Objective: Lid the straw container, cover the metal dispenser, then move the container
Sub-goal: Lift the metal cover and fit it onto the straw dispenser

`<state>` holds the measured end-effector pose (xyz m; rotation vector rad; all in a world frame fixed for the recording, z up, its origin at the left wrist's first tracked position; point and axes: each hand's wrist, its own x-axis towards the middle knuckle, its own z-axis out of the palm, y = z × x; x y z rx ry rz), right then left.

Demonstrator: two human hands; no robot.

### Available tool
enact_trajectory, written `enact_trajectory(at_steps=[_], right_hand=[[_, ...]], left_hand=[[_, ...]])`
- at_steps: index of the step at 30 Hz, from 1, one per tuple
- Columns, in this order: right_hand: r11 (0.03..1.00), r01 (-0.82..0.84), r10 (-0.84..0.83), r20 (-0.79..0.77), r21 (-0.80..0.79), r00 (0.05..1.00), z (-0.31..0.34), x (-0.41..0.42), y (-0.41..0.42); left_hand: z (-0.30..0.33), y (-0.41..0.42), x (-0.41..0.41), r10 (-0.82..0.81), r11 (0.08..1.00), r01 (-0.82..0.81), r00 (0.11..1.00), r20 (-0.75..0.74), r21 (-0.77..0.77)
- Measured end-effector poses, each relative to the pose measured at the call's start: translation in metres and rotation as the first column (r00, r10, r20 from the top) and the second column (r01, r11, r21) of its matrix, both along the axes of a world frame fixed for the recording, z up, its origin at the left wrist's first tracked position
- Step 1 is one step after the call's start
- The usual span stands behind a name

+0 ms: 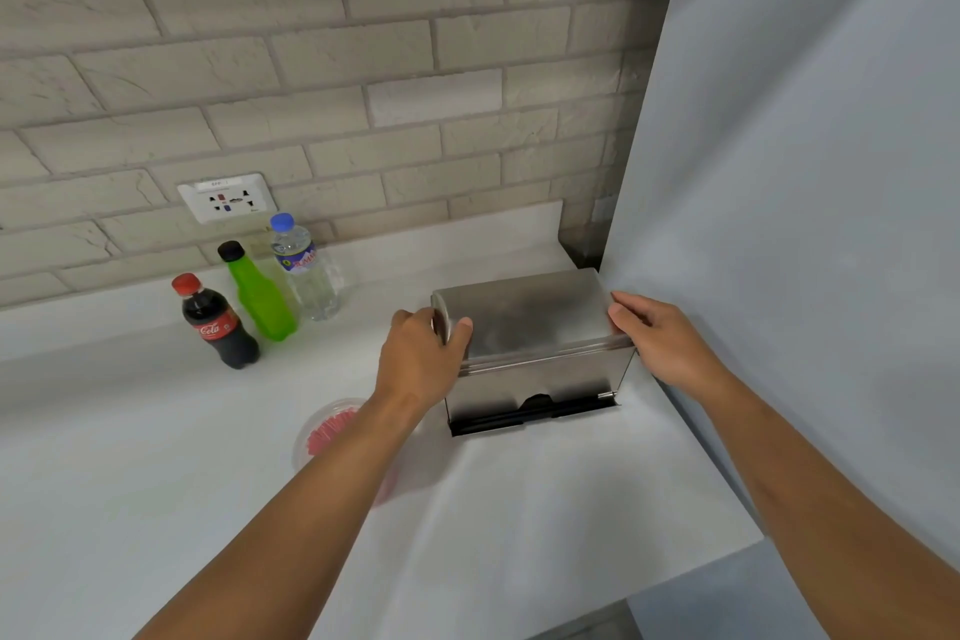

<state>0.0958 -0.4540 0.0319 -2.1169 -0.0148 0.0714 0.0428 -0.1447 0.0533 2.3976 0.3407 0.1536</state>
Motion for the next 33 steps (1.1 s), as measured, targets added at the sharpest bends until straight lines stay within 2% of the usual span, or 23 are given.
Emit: enact_trajectory(at_steps=[4, 6, 9, 11, 14, 18, 22, 33], right_hand=[[0.998, -0.064, 0.064, 0.027, -0.001, 0.998, -0.003, -0.014, -0.003], [0.994, -0.107, 0.108, 0.057, -0.011, 0.992, -0.007, -0.022, -0.005], [0.98, -0.161, 0.178, 0.155, -0.115, 0.972, -0.015, -0.029, -0.01], [0.972, -0.162, 0.194, 0.194, -0.17, 0.962, -0.019, -0.03, -0.014], [0.969, -0.146, 0.188, 0.21, -0.197, 0.96, -0.023, -0.03, -0.018], [0.971, -0.122, 0.174, 0.255, -0.207, 0.951, -0.026, -0.031, -0.021], [0.977, -0.117, 0.164, 0.277, -0.18, 0.947, -0.027, -0.031, -0.022], [0.987, -0.109, 0.138, 0.29, -0.115, 0.947, -0.024, -0.035, -0.019]], left_hand=[[-0.005, -0.002, -0.004, -0.069, 0.992, 0.064, 0.996, 0.051, 0.104], [-0.004, -0.004, -0.004, -0.177, 0.964, 0.149, 0.977, 0.115, 0.22], [0.0, -0.011, -0.002, -0.412, 0.856, 0.305, 0.891, 0.193, 0.417], [0.0, -0.021, 0.001, -0.536, 0.775, 0.399, 0.825, 0.177, 0.49], [-0.002, -0.04, 0.005, -0.641, 0.661, 0.516, 0.766, 0.052, 0.545], [-0.002, -0.065, 0.015, -0.7, 0.584, 0.56, 0.714, 0.015, 0.588], [0.001, -0.086, 0.023, -0.733, 0.558, 0.572, 0.679, 0.035, 0.602], [-0.004, -0.093, 0.027, -0.729, 0.605, 0.581, 0.68, 0.083, 0.544]])
